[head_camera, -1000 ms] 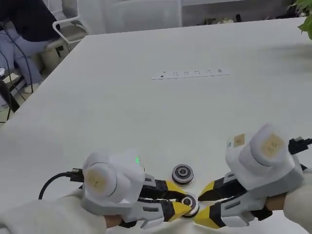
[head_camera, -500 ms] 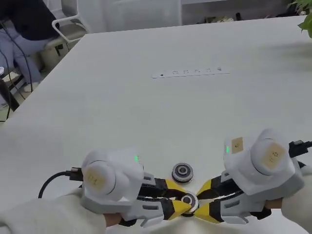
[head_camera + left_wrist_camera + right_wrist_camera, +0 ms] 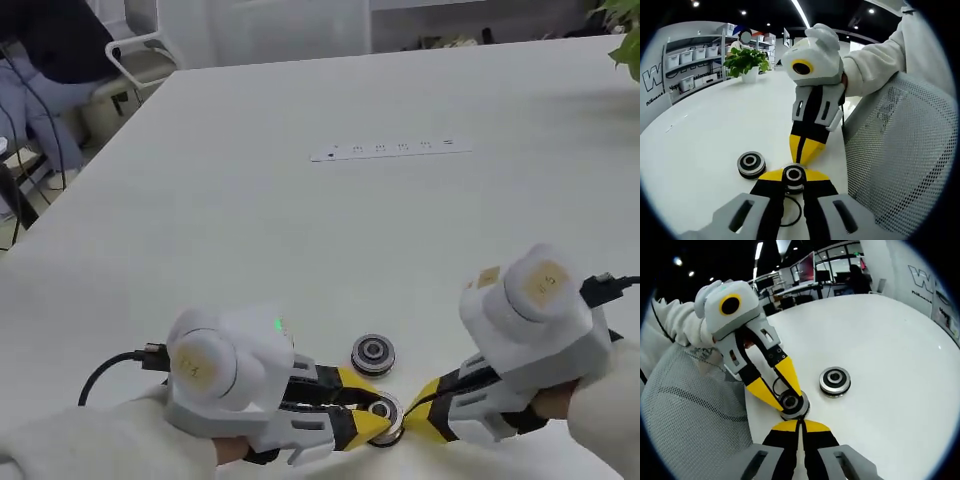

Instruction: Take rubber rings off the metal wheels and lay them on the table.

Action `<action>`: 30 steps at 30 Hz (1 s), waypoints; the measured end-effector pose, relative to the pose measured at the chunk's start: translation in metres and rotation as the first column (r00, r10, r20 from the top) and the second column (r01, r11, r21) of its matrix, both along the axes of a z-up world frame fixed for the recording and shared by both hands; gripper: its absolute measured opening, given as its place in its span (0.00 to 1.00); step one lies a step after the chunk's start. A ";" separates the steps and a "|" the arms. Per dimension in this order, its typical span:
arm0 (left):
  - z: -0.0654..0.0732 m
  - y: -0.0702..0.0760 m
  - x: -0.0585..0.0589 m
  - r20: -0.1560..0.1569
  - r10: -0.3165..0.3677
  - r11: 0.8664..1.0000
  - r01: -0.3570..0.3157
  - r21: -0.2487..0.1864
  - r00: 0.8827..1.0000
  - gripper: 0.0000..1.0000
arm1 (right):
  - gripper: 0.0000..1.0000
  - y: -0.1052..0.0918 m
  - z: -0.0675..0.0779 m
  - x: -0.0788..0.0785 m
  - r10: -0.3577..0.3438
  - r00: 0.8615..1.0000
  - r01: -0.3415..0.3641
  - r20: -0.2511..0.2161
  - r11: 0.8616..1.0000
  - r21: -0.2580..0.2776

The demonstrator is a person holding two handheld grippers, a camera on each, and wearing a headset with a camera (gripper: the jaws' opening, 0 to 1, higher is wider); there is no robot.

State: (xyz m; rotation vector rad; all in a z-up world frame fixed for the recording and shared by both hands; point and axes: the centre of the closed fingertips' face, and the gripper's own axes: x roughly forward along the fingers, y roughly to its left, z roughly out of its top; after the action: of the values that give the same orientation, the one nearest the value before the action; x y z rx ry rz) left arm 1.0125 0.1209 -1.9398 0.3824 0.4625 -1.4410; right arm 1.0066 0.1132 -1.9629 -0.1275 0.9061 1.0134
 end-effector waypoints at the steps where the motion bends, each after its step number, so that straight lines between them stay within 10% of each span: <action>1: 0.000 0.000 0.000 0.000 0.000 1.000 0.000 -0.001 1.000 0.08 | 0.00 -0.001 0.000 0.001 0.011 1.000 -0.011 0.013 1.000 -0.007; 15: 0.000 0.000 0.000 -0.001 0.000 1.000 0.000 -0.005 1.000 0.08 | 0.00 -0.004 -0.002 0.001 -0.063 0.996 0.062 -0.059 0.998 -0.031; 30: 0.000 0.001 -0.001 0.012 -0.013 1.000 0.013 0.001 1.000 0.07 | 0.00 -0.007 0.009 0.007 -0.183 0.968 0.201 -0.170 0.974 0.101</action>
State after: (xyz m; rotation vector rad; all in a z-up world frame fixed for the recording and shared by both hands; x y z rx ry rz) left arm 1.0117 0.1215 -1.9395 0.3949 0.4518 -1.4501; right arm 1.0137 0.1057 -1.9544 0.1409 0.9816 0.9015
